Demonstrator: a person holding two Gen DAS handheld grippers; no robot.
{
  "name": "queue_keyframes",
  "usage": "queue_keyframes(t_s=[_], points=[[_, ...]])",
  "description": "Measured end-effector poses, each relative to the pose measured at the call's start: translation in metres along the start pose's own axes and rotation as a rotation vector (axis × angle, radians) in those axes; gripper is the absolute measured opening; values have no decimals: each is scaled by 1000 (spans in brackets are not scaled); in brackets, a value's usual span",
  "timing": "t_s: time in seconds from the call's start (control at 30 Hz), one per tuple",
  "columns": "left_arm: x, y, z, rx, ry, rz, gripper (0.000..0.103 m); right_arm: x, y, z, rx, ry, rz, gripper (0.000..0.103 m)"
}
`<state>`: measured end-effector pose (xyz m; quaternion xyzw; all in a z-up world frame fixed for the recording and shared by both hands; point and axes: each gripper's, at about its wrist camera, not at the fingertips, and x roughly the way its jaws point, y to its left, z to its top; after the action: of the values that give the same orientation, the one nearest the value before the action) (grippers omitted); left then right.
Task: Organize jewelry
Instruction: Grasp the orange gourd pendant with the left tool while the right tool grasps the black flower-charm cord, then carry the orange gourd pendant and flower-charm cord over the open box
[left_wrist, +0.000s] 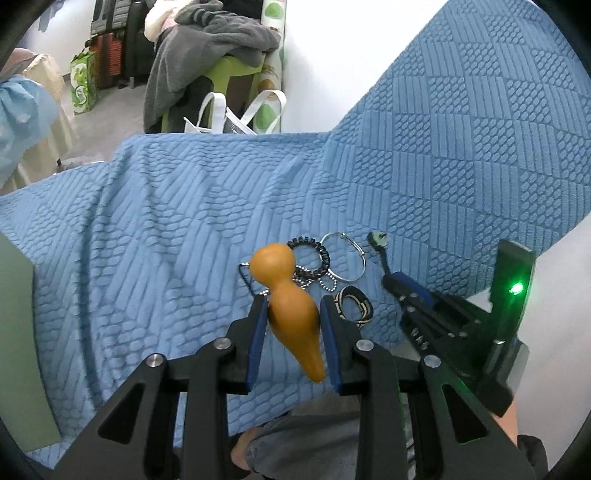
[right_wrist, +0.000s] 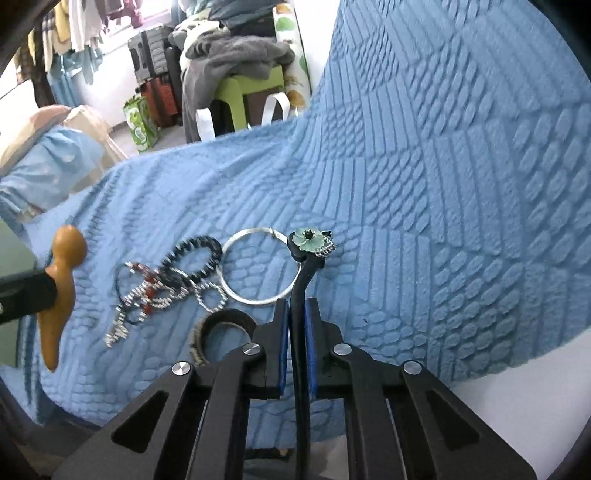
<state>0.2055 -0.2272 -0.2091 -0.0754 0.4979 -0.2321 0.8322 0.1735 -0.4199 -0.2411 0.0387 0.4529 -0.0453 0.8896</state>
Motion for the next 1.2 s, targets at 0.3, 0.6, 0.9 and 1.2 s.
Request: queue_keyframes(t_s=[0.3, 0.6, 0.9, 1.2], points=[[-18, 14, -12, 14, 12, 0, 30, -33, 27, 8, -9, -31, 24, 6], [-46, 49, -22, -41, -13, 50, 30, -48, 80, 8, -33, -25, 150, 6], [-84, 73, -26, -54, -34, 89, 30, -66, 137, 13, -74, -24, 248, 6], [-144, 89, -9, -55, -104, 87, 30, -100, 176, 37, -103, -60, 322, 6]])
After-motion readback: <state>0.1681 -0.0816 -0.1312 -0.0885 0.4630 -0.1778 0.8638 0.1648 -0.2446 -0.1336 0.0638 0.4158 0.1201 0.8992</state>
